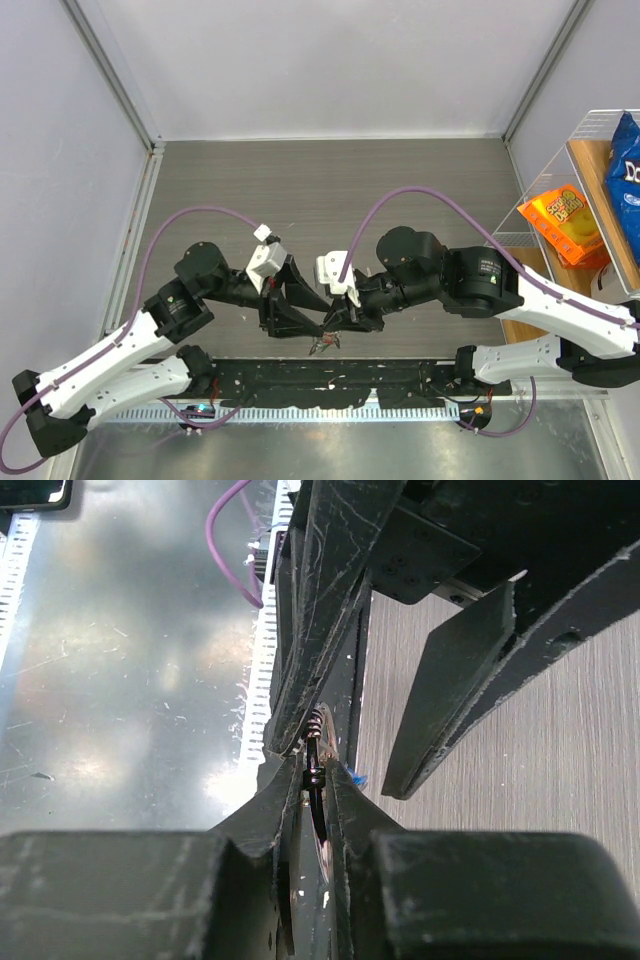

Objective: Put the keys on the keyring

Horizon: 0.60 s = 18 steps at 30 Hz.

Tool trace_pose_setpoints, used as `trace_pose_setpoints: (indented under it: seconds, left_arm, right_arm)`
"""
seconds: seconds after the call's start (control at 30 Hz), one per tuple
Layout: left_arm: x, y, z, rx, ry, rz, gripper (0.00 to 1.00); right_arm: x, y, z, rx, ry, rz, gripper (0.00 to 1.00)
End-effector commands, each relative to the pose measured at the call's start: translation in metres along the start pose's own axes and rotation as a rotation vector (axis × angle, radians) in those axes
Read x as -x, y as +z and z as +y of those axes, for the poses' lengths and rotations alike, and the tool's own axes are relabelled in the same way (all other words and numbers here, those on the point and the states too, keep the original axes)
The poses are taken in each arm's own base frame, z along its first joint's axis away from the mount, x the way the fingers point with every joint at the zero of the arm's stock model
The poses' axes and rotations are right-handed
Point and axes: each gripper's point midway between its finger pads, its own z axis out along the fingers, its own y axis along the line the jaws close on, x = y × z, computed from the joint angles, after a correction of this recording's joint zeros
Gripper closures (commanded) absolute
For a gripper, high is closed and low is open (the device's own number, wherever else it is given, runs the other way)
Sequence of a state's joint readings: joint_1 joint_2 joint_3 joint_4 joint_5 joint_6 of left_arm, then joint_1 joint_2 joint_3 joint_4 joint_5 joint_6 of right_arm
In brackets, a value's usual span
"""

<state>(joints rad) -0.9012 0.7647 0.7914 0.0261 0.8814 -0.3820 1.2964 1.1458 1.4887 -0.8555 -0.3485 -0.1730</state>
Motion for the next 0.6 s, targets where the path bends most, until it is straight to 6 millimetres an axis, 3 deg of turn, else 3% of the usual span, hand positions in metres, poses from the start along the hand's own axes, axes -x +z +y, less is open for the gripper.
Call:
trace_pose_setpoints:
  seconds: [0.0,0.27,0.43,0.57]
  left_arm:
    - [0.016,0.002,-0.007,-0.03,0.031,-0.037,0.53]
    - [0.007,0.004,-0.008,-0.06,0.011,-0.005,0.78]
    - [0.001,0.003,-0.008,-0.063,-0.006,0.023,0.78]
    - [-0.003,0.003,-0.004,-0.043,-0.012,0.035,0.64]
  right_arm:
    - [0.025,-0.007,-0.003,-0.037,-0.01,-0.083,0.94]
    - [0.03,-0.013,-0.011,-0.088,-0.005,-0.106,0.94]
    - [0.033,-0.017,-0.013,-0.107,0.0,-0.117,0.94]
    - [0.035,-0.02,-0.013,-0.117,0.002,-0.121,0.94]
